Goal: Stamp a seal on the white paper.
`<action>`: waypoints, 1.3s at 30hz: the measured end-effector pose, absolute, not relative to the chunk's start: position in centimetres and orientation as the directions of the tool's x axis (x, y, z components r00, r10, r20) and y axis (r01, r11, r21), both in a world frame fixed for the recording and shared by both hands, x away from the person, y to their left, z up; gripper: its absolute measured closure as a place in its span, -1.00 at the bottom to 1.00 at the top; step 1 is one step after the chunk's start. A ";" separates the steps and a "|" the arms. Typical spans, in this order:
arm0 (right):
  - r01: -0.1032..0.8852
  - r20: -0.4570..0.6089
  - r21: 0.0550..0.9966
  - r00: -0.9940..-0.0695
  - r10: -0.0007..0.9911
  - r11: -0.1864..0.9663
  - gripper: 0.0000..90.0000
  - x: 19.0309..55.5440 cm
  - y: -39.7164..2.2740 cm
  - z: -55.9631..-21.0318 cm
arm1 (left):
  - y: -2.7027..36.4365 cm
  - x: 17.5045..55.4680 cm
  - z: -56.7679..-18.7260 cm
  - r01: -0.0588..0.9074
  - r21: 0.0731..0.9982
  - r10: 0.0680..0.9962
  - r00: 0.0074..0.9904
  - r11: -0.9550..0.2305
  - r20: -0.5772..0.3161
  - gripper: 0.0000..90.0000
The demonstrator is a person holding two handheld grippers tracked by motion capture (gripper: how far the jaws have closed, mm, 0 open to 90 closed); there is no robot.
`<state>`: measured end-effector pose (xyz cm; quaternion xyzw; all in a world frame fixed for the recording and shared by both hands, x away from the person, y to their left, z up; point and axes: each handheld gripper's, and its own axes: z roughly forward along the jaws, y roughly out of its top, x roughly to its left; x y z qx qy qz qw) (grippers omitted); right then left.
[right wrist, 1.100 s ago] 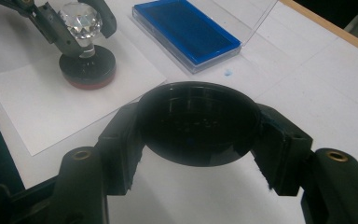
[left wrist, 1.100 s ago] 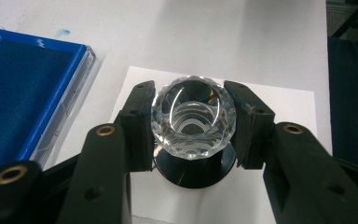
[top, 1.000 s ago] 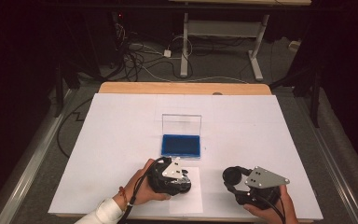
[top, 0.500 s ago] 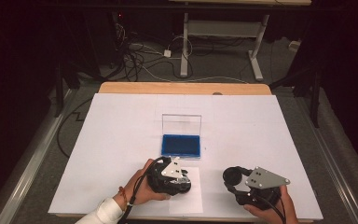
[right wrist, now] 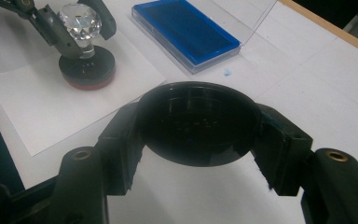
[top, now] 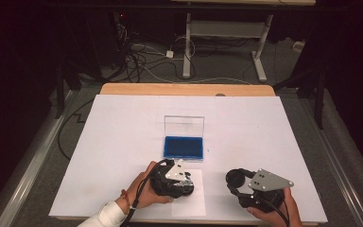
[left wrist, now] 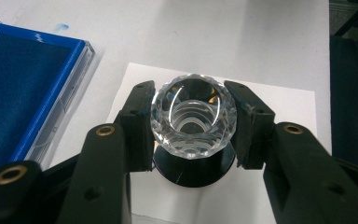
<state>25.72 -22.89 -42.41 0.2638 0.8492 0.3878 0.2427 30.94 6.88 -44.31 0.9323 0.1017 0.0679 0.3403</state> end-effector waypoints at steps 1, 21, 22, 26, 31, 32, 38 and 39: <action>0.260 -0.208 0.786 -0.743 0.636 0.560 -0.14 25.7 -22.9 -42.4 | 6.9 30.9 -44.3 0.140 0.648 0.234 0.970 -0.749 0.060 0.20; 0.261 -0.204 0.784 -0.748 0.632 0.563 -0.14 25.7 -22.7 -42.5 | 7.0 30.9 -44.4 0.126 0.643 0.225 0.972 -0.756 0.073 0.20; 0.262 -0.202 0.785 -0.747 0.633 0.561 -0.14 25.7 -22.8 -42.5 | 7.0 30.9 -44.4 0.126 0.643 0.225 0.972 -0.756 0.074 0.20; 0.264 -0.201 0.784 -0.748 0.632 0.562 -0.14 25.7 -22.7 -42.5 | 6.9 30.8 -44.4 0.115 0.636 0.222 0.971 -0.763 0.090 0.20; 0.264 -0.200 0.785 -0.749 0.632 0.561 -0.14 25.7 -22.7 -42.5 | 6.8 30.7 -44.4 0.110 0.634 0.223 0.969 -0.765 0.102 0.20; 0.264 -0.200 0.785 -0.748 0.633 0.560 -0.14 25.7 -22.7 -42.5 | 6.8 30.7 -44.4 0.111 0.633 0.224 0.969 -0.766 0.101 0.20; 0.265 -0.197 0.788 -0.746 0.636 0.556 -0.14 25.8 -22.7 -42.5 | 7.1 31.0 -44.2 0.137 0.646 0.230 0.971 -0.751 0.062 0.20; 0.265 -0.198 0.788 -0.745 0.637 0.556 -0.14 25.8 -22.8 -42.5 | 7.2 31.1 -44.1 0.141 0.644 0.229 0.972 -0.752 0.055 0.20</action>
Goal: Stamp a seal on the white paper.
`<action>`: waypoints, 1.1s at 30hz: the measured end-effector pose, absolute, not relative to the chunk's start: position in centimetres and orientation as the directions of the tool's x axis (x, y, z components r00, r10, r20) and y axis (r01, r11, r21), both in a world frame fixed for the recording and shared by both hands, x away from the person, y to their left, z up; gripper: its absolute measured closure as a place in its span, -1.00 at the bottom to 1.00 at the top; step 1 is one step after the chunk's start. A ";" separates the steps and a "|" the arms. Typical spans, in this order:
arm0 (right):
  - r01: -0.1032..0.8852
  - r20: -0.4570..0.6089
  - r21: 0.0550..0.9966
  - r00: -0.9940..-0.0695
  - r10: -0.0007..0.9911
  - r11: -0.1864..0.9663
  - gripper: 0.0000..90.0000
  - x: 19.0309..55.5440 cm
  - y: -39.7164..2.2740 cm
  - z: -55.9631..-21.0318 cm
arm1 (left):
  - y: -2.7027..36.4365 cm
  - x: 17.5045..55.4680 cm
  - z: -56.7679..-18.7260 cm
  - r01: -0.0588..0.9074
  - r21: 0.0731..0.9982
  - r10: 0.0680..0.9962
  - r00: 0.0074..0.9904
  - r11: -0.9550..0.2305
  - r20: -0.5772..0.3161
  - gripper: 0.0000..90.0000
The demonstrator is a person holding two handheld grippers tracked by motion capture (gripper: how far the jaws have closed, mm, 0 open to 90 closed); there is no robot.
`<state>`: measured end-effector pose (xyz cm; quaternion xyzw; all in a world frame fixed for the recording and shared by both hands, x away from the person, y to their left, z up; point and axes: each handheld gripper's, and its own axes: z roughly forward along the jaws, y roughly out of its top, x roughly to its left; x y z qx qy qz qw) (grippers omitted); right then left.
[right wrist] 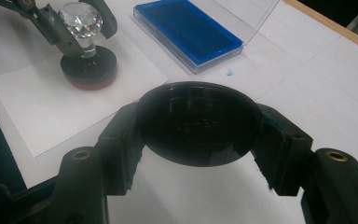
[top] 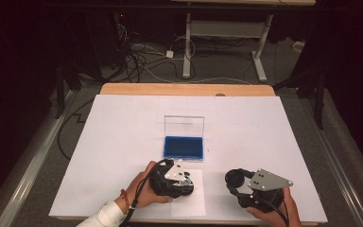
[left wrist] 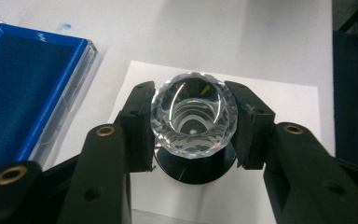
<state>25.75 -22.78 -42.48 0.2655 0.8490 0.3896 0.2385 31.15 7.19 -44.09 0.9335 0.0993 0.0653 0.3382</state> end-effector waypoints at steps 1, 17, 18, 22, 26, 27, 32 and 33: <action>0.264 -0.198 0.788 -0.746 0.636 0.556 -0.14 25.8 -22.8 -42.5 | 7.3 31.3 -44.0 0.154 0.656 0.227 0.973 -0.739 0.027 0.20; 0.258 -0.205 0.794 -0.739 0.642 0.550 -0.14 25.7 -23.1 -42.2 | 10.1 31.4 -40.7 0.158 0.730 0.281 0.959 -0.665 0.048 0.20; 0.256 -0.206 0.794 -0.740 0.640 0.552 -0.14 25.7 -23.1 -42.2 | 10.4 31.4 -40.5 0.161 0.736 0.293 0.955 -0.658 0.053 0.20; 0.256 -0.206 0.794 -0.741 0.639 0.552 -0.14 25.7 -23.1 -42.2 | 11.8 31.5 -39.8 0.171 0.752 0.325 0.944 -0.637 0.061 0.20; 0.258 -0.203 0.795 -0.740 0.641 0.549 -0.14 25.8 -23.1 -42.2 | 13.0 31.7 -39.4 0.184 0.764 0.354 0.933 -0.619 0.062 0.20; 0.257 -0.204 0.795 -0.740 0.641 0.550 -0.14 25.8 -23.1 -42.2 | 13.2 31.7 -39.3 0.187 0.766 0.360 0.931 -0.616 0.063 0.20; 0.262 -0.200 0.795 -0.738 0.644 0.547 -0.14 25.9 -23.1 -42.2 | 14.2 32.1 -39.1 0.200 0.777 0.382 0.923 -0.597 0.056 0.20; 0.262 -0.199 0.796 -0.738 0.645 0.546 -0.14 26.0 -23.1 -42.2 | 14.4 32.1 -39.0 0.203 0.779 0.389 0.920 -0.593 0.056 0.20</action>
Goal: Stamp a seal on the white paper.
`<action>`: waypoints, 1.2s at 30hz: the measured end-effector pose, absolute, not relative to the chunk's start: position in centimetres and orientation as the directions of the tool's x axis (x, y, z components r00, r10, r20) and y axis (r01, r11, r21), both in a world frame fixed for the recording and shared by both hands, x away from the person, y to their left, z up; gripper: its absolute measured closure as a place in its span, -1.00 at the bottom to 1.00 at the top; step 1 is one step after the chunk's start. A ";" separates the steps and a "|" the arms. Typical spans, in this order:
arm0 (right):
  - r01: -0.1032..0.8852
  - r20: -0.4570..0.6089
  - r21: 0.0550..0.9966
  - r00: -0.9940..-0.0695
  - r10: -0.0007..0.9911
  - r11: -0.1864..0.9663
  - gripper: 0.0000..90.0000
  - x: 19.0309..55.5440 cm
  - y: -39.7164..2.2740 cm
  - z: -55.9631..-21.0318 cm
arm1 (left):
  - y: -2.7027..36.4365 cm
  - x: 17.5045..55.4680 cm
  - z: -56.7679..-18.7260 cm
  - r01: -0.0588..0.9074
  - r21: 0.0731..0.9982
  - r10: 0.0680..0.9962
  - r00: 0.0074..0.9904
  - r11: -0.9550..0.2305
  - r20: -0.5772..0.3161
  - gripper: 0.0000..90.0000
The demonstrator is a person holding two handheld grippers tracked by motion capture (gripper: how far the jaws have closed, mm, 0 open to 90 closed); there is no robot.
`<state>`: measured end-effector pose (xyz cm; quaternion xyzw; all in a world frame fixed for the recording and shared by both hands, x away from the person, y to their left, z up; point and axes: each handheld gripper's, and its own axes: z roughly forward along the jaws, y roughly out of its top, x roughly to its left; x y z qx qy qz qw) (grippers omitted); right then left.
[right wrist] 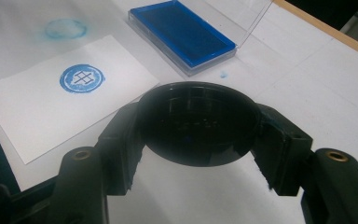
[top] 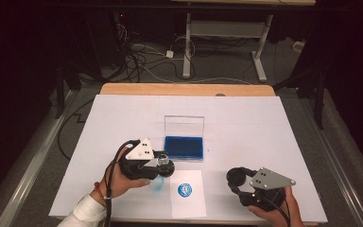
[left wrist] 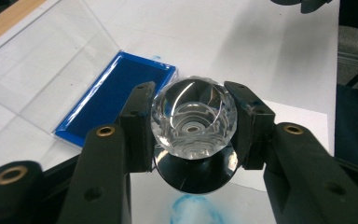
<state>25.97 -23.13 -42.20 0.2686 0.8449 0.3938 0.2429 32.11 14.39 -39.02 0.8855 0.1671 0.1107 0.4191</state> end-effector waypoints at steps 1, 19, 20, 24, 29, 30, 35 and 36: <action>0.262 -0.199 0.796 -0.737 0.646 0.545 -0.14 26.0 -23.1 -42.2 | 14.5 32.2 -39.0 0.204 0.779 0.393 0.918 -0.592 0.058 0.20; 0.271 -0.189 0.787 -0.750 0.634 0.555 -0.14 26.6 -22.6 -42.6 | 16.2 32.3 -38.6 0.220 0.801 0.435 0.898 -0.557 0.057 0.20; 0.272 -0.187 0.787 -0.751 0.634 0.554 -0.14 26.7 -22.6 -42.7 | 16.2 32.3 -38.6 0.219 0.803 0.434 0.899 -0.555 0.054 0.20; 0.274 -0.183 0.786 -0.754 0.631 0.555 -0.14 26.8 -22.5 -42.7 | 16.4 32.2 -38.6 0.221 0.801 0.434 0.899 -0.556 0.054 0.20; 0.273 -0.179 0.785 -0.759 0.626 0.556 -0.14 26.9 -22.2 -42.8 | 16.6 32.0 -38.5 0.223 0.804 0.439 0.897 -0.551 0.051 0.20; 0.273 -0.178 0.785 -0.760 0.625 0.556 -0.14 27.0 -22.1 -42.8 | 16.6 31.9 -38.5 0.224 0.804 0.437 0.898 -0.551 0.049 0.20; 0.272 -0.175 0.782 -0.767 0.617 0.561 -0.14 27.2 -21.8 -42.9 | 16.8 31.8 -38.6 0.225 0.809 0.439 0.897 -0.544 0.045 0.20; 0.273 -0.176 0.780 -0.768 0.615 0.563 -0.14 27.2 -21.8 -43.0 | 16.7 31.7 -38.7 0.224 0.808 0.436 0.899 -0.545 0.044 0.20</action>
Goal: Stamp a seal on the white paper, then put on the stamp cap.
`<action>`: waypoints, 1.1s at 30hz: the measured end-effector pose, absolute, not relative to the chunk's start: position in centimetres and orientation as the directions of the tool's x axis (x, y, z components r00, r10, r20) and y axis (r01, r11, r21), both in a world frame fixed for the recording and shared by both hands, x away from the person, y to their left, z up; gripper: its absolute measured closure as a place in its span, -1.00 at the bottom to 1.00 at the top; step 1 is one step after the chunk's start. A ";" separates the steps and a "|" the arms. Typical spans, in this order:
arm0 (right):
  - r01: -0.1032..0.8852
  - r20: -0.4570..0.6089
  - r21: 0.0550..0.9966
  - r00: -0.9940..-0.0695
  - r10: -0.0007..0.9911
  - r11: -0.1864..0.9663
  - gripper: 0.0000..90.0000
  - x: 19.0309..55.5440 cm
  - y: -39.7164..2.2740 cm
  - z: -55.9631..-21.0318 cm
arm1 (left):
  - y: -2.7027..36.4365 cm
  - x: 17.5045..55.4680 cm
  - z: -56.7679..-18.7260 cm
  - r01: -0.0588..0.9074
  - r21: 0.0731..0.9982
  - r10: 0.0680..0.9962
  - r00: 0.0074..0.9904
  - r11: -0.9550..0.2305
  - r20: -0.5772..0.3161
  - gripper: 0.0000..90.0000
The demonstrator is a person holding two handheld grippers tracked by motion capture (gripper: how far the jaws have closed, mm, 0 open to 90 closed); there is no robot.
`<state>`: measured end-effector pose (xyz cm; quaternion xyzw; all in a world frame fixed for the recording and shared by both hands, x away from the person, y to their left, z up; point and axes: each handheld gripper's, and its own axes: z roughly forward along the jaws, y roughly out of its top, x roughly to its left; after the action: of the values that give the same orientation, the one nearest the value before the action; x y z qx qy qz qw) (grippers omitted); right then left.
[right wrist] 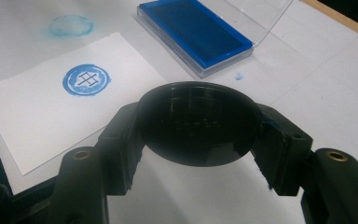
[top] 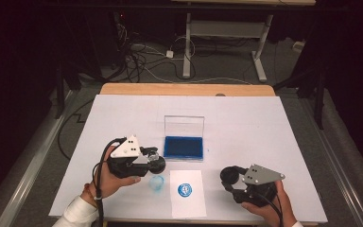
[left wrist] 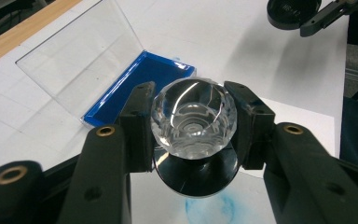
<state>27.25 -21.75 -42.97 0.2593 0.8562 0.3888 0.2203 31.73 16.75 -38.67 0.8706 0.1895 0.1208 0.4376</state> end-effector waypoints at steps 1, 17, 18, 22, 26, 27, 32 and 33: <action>0.272 -0.177 0.779 -0.769 0.614 0.565 -0.14 27.2 -21.7 -43.0 | 16.7 31.7 -38.7 0.223 0.806 0.434 0.900 -0.548 0.047 0.20; 0.284 -0.155 0.762 -0.792 0.591 0.581 -0.14 27.7 -20.5 -43.8 | 15.1 31.9 -37.7 0.189 0.829 0.402 0.914 -0.527 0.047 0.20; 0.282 -0.159 0.759 -0.794 0.587 0.587 -0.14 27.8 -20.4 -43.9 | 15.0 31.8 -37.7 0.186 0.829 0.402 0.914 -0.528 0.051 0.20; 0.277 -0.151 0.764 -0.802 0.578 0.582 -0.14 28.2 -19.5 -43.7 | 14.5 31.5 -37.6 0.178 0.827 0.396 0.916 -0.533 0.058 0.20; 0.256 -0.160 0.761 -0.817 0.555 0.596 -0.14 28.6 -18.3 -43.5 | 14.1 31.4 -37.4 0.168 0.832 0.389 0.919 -0.529 0.062 0.20; 0.252 -0.161 0.761 -0.820 0.550 0.598 -0.14 28.6 -18.0 -43.5 | 14.0 31.4 -37.4 0.164 0.834 0.386 0.920 -0.527 0.063 0.20; 0.230 -0.172 0.761 -0.830 0.531 0.606 -0.14 29.0 -16.7 -43.1 | 13.2 31.4 -37.4 0.159 0.836 0.370 0.927 -0.525 0.056 0.20; 0.227 -0.170 0.764 -0.832 0.527 0.605 -0.14 29.1 -16.4 -43.0 | 13.0 31.4 -37.3 0.156 0.835 0.370 0.927 -0.527 0.060 0.20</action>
<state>29.09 -16.43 -43.04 0.2155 0.8746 0.3889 0.1931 31.35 13.00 -37.34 0.8662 0.1517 0.1156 0.4618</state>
